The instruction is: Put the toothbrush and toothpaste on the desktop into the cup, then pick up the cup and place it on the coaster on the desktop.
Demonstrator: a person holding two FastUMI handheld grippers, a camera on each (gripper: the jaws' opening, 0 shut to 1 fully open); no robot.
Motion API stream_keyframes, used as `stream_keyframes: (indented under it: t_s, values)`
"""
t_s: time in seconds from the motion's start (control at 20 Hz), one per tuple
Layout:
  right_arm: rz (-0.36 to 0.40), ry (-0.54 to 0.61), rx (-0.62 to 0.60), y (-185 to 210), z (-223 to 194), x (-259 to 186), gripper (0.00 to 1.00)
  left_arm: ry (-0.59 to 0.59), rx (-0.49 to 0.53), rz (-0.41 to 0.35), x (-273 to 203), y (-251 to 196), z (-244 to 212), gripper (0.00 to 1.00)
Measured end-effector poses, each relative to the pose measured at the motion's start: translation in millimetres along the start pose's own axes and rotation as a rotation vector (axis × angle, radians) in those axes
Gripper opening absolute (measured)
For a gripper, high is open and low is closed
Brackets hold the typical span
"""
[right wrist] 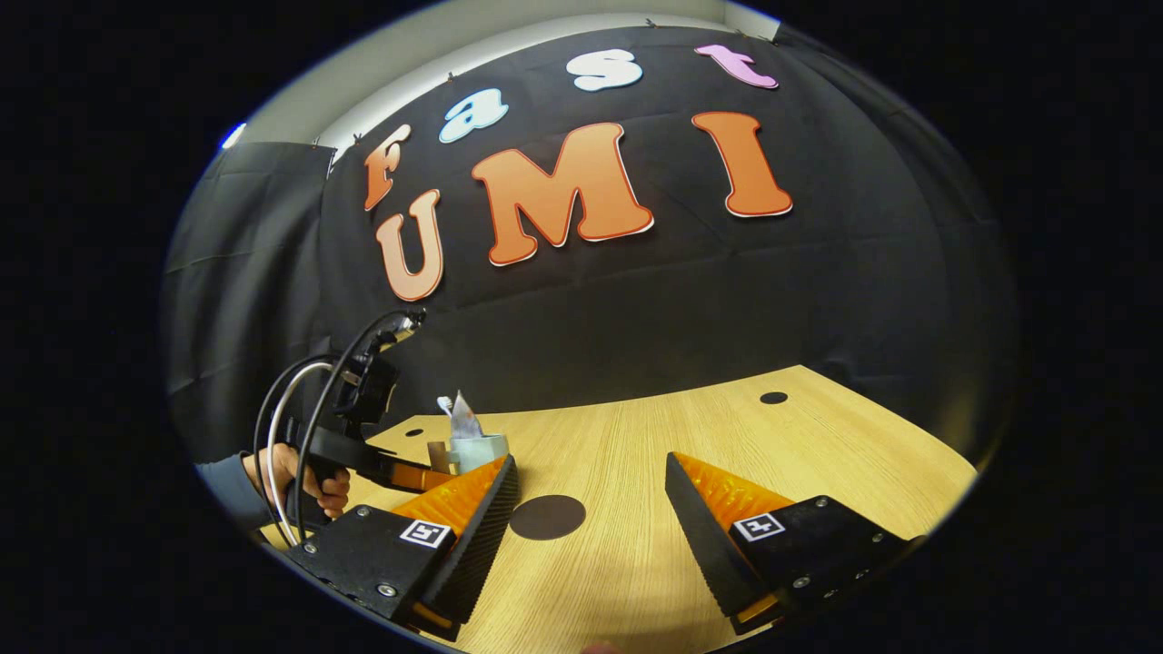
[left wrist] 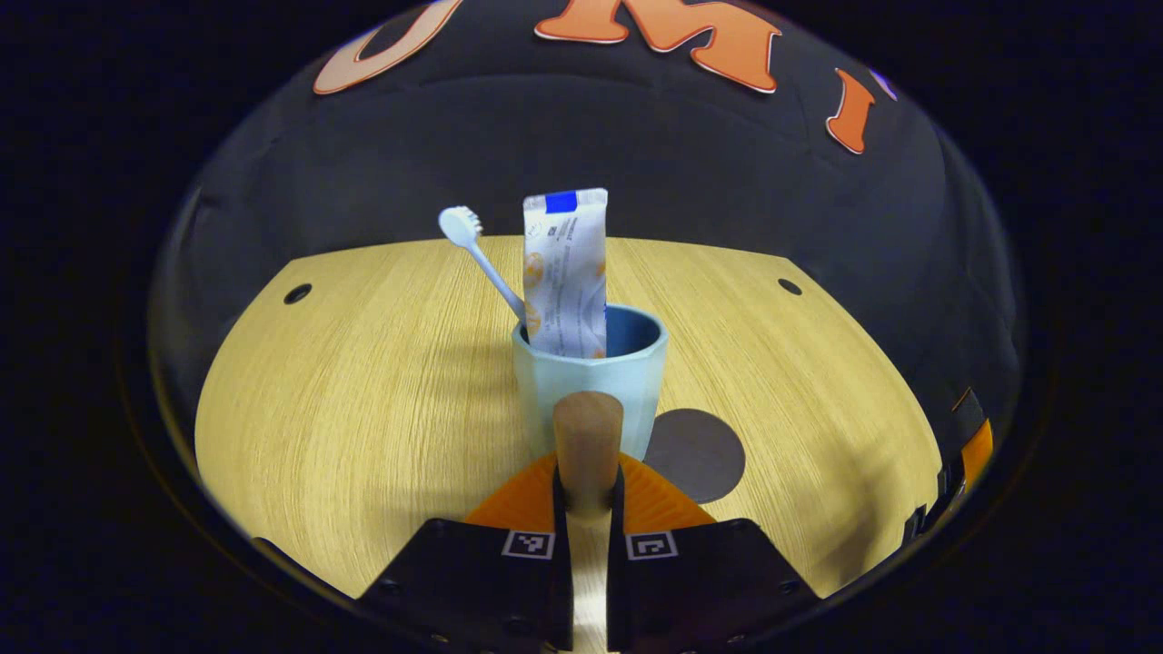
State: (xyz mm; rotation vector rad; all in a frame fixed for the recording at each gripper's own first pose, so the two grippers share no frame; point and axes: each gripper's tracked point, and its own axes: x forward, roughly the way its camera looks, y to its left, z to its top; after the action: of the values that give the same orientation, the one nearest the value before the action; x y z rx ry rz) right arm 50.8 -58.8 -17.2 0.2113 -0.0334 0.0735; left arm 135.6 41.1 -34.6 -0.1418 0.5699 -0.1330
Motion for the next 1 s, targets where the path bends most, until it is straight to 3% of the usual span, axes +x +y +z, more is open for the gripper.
stream_keyframes:
  t_s: [0.6,1.0]
  values:
    - [-0.003,0.025,-0.004,1,-8,2,0.97,0.035,0.093,0.011,8,18,-16,0.14]
    - [0.002,0.036,-0.008,5,-10,2,0.97,0.136,0.188,-0.003,-10,13,-22,0.25]
